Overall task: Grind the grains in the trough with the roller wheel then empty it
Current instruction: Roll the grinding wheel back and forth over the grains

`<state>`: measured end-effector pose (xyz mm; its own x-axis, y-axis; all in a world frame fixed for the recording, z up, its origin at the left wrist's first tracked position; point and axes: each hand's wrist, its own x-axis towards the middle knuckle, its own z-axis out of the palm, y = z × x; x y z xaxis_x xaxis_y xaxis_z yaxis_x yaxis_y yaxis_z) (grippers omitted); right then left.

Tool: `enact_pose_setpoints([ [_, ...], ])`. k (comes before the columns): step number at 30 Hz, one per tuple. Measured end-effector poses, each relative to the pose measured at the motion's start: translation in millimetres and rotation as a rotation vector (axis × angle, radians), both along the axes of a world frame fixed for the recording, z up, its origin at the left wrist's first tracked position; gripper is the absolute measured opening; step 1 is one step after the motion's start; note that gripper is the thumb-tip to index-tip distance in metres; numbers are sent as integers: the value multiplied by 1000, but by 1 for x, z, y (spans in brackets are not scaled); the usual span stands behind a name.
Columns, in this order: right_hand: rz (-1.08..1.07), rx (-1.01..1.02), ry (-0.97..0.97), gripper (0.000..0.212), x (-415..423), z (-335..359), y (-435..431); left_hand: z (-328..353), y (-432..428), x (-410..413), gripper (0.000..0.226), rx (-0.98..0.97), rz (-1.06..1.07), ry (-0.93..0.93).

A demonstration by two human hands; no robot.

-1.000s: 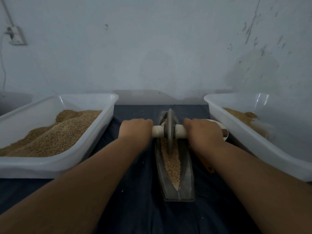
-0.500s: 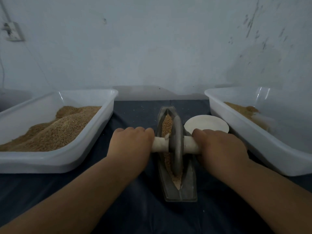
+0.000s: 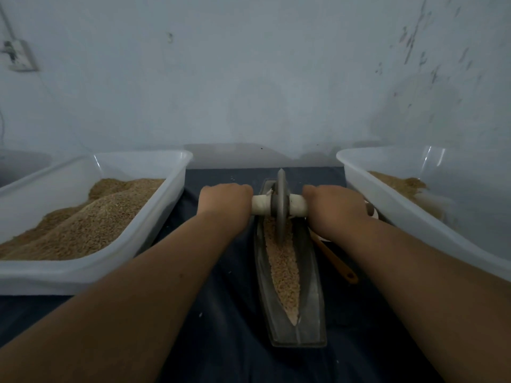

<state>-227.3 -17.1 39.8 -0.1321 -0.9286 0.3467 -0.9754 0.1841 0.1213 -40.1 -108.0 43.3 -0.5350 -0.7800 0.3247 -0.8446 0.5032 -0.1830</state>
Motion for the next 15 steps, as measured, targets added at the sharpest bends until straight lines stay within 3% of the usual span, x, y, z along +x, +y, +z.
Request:
enact_pose_setpoints([
  [4,-27,29,-73,26,9,-3,24,-3,18,7,24,-62,-53,-1],
  [8,10,-11,62,27,27,-6,59,-12,42,30,29,-17,-92,16],
  [15,91,-4,118,35,38,2,98,-15,88,62,34,-7,-134,14],
])
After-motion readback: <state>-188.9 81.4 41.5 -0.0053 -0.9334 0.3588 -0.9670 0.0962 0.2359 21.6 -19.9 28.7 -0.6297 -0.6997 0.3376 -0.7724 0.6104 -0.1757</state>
